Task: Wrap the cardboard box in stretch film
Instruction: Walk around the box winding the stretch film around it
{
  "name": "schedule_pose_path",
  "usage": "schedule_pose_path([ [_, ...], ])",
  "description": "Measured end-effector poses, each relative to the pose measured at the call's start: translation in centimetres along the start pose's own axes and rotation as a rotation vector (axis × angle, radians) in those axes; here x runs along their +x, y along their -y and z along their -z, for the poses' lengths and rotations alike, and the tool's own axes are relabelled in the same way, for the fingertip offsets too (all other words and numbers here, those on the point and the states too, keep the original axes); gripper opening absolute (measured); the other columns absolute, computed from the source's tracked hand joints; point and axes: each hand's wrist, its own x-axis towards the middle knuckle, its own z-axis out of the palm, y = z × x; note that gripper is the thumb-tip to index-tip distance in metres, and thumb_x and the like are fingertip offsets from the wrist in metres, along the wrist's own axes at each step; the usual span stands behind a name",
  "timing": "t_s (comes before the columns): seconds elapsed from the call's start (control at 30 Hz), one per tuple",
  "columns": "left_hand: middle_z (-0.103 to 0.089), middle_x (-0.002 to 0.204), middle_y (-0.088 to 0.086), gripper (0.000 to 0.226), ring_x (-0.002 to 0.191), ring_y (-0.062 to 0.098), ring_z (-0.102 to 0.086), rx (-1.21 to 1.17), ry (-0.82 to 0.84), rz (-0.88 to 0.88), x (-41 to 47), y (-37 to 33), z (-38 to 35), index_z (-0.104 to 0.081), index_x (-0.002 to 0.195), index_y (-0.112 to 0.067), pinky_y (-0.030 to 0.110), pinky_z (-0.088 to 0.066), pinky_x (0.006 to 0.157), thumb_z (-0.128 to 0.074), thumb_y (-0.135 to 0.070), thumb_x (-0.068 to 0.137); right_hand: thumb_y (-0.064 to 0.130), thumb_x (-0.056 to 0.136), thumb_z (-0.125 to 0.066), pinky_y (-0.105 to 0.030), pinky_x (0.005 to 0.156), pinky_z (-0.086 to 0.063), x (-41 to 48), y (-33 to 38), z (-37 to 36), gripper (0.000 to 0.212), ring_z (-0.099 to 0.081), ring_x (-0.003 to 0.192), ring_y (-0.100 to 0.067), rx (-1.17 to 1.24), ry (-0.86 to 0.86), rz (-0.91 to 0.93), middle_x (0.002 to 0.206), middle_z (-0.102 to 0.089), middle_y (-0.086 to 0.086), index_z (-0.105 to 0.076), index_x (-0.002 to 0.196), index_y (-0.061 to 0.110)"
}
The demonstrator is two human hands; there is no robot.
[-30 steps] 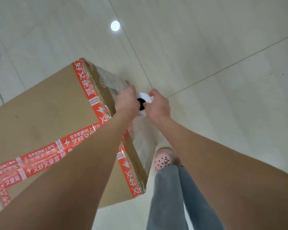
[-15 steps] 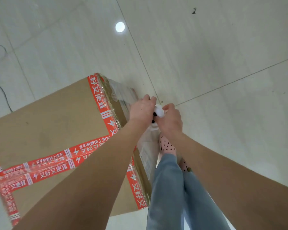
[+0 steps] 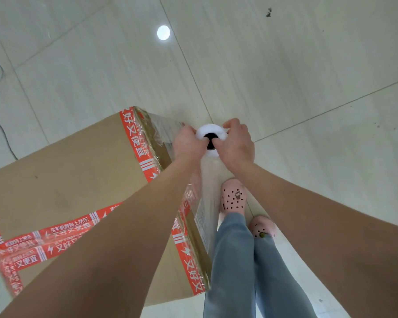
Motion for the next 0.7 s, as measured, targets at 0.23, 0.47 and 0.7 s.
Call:
schedule_pose_path([
  [0.23,-0.05,0.115,0.009,0.034,0.1,0.028,-0.054,0.419,-0.025,-0.432,-0.4,-2.6,-0.4,-0.047,0.119,-0.009,0.036,-0.039,0.064,-0.057,-0.014,0.087,0.019,0.086,-0.055,-0.028,0.055,-0.035,0.9,-0.4,0.4,0.02,-0.059,0.08,-0.025,0.073,-0.002,-0.097,0.108,-0.057,-0.005,-0.051,0.104,0.024],
  [0.47,-0.054,0.104,0.007,0.019,0.094,0.026,-0.054,0.558,-0.047,-0.596,1.2,-3.5,0.8,-0.056,0.105,-0.009,0.036,-0.043,0.065,-0.052,-0.011,0.087,0.02,0.087,-0.053,-0.029,0.061,-0.036,1.6,0.4,0.2,0.019,-0.06,0.083,-0.027,0.031,-0.002,-0.072,0.106,-0.056,-0.004,-0.054,0.106,0.022],
  [0.7,-0.059,0.097,0.006,0.011,0.086,0.026,-0.059,0.247,-0.059,-0.262,1.7,-2.9,1.5,-0.053,0.09,-0.014,0.035,-0.049,0.069,-0.055,-0.01,0.08,0.015,0.086,-0.055,-0.031,0.064,-0.04,2.0,1.7,0.7,0.021,-0.059,0.087,-0.023,0.009,-0.018,0.005,0.112,-0.053,0.0,-0.055,0.107,0.021],
])
